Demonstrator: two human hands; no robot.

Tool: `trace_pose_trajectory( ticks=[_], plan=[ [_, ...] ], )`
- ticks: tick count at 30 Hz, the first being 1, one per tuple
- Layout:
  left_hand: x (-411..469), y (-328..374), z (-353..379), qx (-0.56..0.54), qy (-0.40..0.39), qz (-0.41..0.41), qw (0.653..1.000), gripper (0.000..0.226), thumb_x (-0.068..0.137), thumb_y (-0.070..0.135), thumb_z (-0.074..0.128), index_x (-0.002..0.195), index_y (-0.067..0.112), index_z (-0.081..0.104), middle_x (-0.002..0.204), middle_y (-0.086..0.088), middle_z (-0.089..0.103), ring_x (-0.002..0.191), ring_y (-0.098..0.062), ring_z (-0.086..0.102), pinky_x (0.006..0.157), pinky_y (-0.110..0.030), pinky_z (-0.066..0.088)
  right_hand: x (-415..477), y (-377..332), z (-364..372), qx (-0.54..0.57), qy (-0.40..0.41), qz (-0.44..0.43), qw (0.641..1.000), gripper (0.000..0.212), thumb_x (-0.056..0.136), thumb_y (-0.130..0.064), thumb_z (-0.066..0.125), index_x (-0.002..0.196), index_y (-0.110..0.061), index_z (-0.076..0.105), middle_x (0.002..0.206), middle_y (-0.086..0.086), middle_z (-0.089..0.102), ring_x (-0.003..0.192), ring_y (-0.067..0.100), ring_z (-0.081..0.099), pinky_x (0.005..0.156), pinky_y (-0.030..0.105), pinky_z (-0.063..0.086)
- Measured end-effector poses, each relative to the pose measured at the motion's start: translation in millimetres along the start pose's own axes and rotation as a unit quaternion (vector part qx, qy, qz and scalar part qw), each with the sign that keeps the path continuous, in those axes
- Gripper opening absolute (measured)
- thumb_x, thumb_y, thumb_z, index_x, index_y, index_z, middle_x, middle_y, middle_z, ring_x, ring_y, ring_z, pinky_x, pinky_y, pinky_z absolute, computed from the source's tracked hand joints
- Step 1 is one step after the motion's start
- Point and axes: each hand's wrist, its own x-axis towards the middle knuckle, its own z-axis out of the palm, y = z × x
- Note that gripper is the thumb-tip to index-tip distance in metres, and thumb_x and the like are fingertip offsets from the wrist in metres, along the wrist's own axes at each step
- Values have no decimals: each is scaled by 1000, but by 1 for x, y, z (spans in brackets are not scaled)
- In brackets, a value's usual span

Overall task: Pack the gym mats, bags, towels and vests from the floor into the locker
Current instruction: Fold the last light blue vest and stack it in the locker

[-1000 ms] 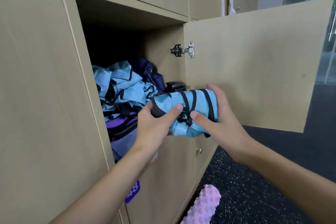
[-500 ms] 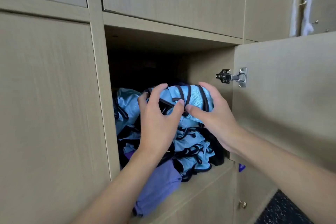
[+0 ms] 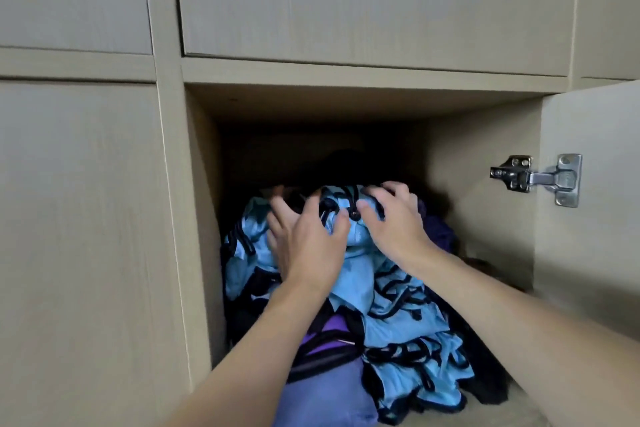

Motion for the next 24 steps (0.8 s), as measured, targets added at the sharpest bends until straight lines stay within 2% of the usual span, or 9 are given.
trace_pose_trajectory(
  ticks=[2,4,7,10,13,16,20,24],
  plan=[
    [1,-7,8,76,22,21,997,51,96,59,43,136,29,55,160,-2,15,140,-24,21,113,-40,14,-1,6,6,-40,-34,-22,998,49,102,-44,43,144,-20,48,155,-4,27,140,20,23,114,42,26],
    [5,-17,15,94,-2,21,995,55,98,61,35,138,28,53,160,3,28,142,-19,23,113,-40,12,-1,10,10,-16,-57,-35,998,55,101,-46,44,147,-18,43,157,-6,26,141,20,22,116,38,23],
    [4,-31,27,101,-17,26,994,58,97,63,30,137,26,51,142,9,50,134,-13,35,111,-38,16,-1,20,20,50,-73,-20,996,58,99,-41,53,148,-11,43,154,-2,35,141,20,30,114,28,23],
    [-2,-38,32,47,5,41,998,49,97,58,39,137,30,45,129,10,58,126,-10,42,110,-37,18,-8,26,32,112,-69,7,991,58,98,-37,56,147,-9,42,149,0,41,138,16,39,105,17,26],
    [-3,-44,36,32,4,68,997,50,98,57,37,145,41,31,128,13,54,126,-10,41,106,-36,19,-10,31,39,145,-70,15,987,60,98,-38,56,149,-10,39,152,-2,39,140,12,37,106,17,23],
    [-1,-52,46,84,3,85,993,52,96,64,21,141,45,38,128,13,55,122,-10,43,103,-37,19,-10,35,44,178,-85,35,980,58,97,-37,57,149,-16,40,150,-9,40,136,7,38,102,17,26],
    [-3,-58,53,114,-16,62,991,49,99,58,24,142,42,41,133,13,54,127,-9,40,108,-37,17,-13,35,49,150,-109,44,982,57,100,-40,52,150,-19,37,154,-8,36,138,11,36,101,19,25],
    [-3,-61,52,113,-30,52,992,49,99,56,23,145,41,36,140,14,49,137,-9,33,114,-39,15,-18,39,46,178,-126,42,975,53,99,-39,55,147,-22,40,135,-15,43,116,-1,42,89,8,30]
  ],
)
